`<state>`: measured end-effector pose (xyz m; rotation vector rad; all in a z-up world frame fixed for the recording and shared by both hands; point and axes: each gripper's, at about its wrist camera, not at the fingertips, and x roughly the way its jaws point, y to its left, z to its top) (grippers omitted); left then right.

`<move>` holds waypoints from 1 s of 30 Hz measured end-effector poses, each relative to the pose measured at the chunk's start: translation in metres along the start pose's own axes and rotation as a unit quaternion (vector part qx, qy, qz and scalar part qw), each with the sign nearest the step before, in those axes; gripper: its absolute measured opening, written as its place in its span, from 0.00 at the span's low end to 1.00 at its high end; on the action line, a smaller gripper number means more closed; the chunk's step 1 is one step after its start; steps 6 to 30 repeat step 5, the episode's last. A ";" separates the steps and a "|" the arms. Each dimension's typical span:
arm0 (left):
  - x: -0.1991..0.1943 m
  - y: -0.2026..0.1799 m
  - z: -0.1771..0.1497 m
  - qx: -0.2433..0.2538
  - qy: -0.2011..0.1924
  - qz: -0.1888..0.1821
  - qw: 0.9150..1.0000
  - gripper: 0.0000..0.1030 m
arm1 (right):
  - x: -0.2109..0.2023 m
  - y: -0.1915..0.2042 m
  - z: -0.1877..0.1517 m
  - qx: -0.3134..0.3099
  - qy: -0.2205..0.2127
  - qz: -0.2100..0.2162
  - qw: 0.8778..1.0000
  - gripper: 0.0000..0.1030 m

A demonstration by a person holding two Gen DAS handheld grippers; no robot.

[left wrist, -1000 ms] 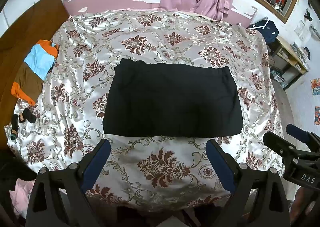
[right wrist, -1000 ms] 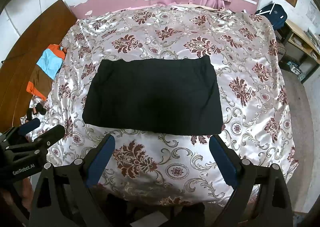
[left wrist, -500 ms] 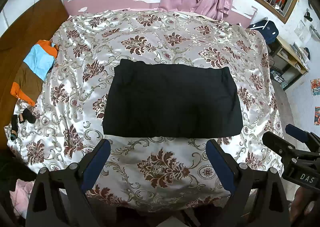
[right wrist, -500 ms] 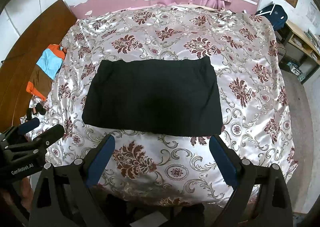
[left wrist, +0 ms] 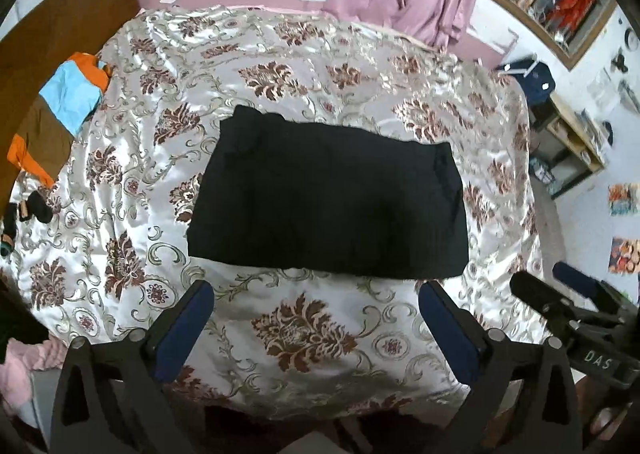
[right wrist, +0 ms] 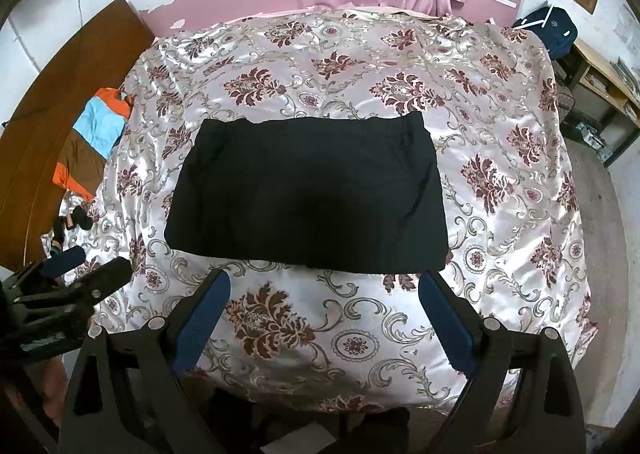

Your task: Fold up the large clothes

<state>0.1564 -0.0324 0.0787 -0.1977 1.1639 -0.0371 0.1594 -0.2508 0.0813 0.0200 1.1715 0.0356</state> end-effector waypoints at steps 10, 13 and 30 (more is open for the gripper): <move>-0.005 -0.007 0.001 0.025 -0.027 0.027 0.999 1.00 | 0.005 0.002 0.000 0.002 0.003 0.000 1.000 0.90; -0.005 -0.007 0.001 0.025 -0.027 0.027 0.999 1.00 | 0.005 0.002 0.000 0.002 0.003 0.000 1.000 0.90; -0.005 -0.007 0.001 0.025 -0.027 0.027 0.999 1.00 | 0.005 0.002 0.000 0.002 0.003 0.000 1.000 0.90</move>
